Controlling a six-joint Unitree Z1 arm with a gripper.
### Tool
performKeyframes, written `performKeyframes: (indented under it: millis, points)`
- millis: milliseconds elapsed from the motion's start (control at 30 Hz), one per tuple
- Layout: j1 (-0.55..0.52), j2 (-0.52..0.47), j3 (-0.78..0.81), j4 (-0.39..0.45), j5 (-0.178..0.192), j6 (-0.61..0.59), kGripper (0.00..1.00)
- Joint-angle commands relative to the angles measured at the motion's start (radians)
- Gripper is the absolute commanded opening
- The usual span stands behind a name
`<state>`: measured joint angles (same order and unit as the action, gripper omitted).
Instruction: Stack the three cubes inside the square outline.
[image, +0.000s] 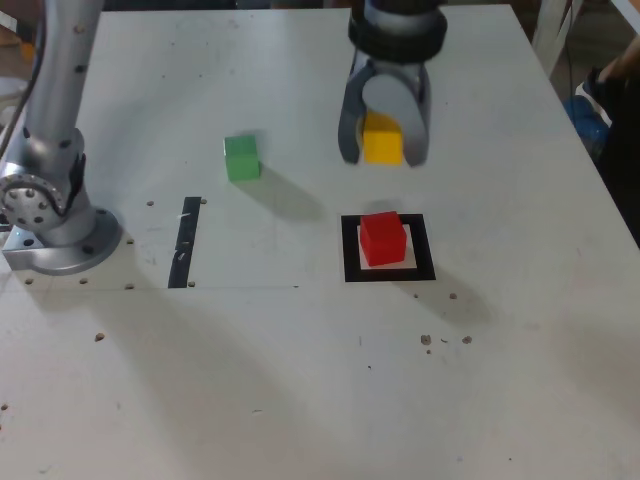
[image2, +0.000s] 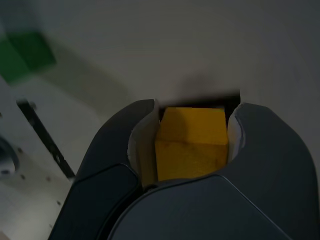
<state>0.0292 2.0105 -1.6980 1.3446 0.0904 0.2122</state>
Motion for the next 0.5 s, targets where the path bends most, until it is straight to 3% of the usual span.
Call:
performKeyframes:
  millis: [0, 233, 467]
  points:
    - [-0.054, -0.009, 0.013, 0.001, -0.012, -0.054, 0.28]
    - [-0.198, -0.005, 0.064, -0.034, -0.04, -0.216, 0.28]
    - [-0.21, -0.003, 0.097, -0.065, -0.042, -0.271, 0.28]
